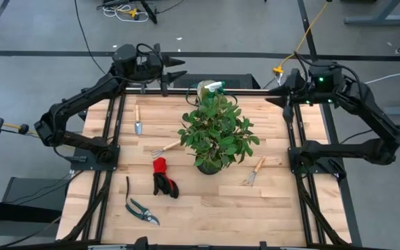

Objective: Pick & Place Garden tools in Gardening bag
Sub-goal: Put the brown hand rake into the gardening bag

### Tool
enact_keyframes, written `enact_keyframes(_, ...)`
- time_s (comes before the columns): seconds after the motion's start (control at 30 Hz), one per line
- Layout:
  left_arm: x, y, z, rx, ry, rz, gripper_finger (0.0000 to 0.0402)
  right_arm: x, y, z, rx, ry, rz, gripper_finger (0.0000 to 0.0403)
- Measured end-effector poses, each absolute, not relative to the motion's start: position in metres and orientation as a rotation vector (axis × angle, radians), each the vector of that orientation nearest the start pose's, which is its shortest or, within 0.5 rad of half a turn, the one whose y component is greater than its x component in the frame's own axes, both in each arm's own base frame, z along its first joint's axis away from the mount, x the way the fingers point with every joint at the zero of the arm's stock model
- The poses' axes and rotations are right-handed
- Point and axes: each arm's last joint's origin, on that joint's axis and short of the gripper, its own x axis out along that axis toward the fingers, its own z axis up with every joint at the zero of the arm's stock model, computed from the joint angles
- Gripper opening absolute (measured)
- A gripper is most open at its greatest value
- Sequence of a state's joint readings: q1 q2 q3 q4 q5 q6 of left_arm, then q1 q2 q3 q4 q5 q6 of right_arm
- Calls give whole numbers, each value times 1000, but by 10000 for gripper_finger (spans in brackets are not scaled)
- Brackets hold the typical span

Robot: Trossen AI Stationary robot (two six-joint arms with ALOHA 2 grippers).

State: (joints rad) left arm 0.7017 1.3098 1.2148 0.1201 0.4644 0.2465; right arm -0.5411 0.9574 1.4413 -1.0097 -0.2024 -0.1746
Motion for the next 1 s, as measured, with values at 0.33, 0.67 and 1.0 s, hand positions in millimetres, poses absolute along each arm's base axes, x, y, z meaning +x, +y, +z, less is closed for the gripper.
enact_keyframes(0.33, 236, 176, 397, 230, 8, 227, 177, 110, -58, 405, 92, 457, -252, 123)
enact_keyframes(0.67, 226, 168, 386, 126, 194, 295, 177, 108, -55, 385, 136, 445, -226, 123)
enact_keyframes(1.0, 217, 148, 356, -46, 524, 238, 177, 109, -56, 388, 93, 417, -233, 123)
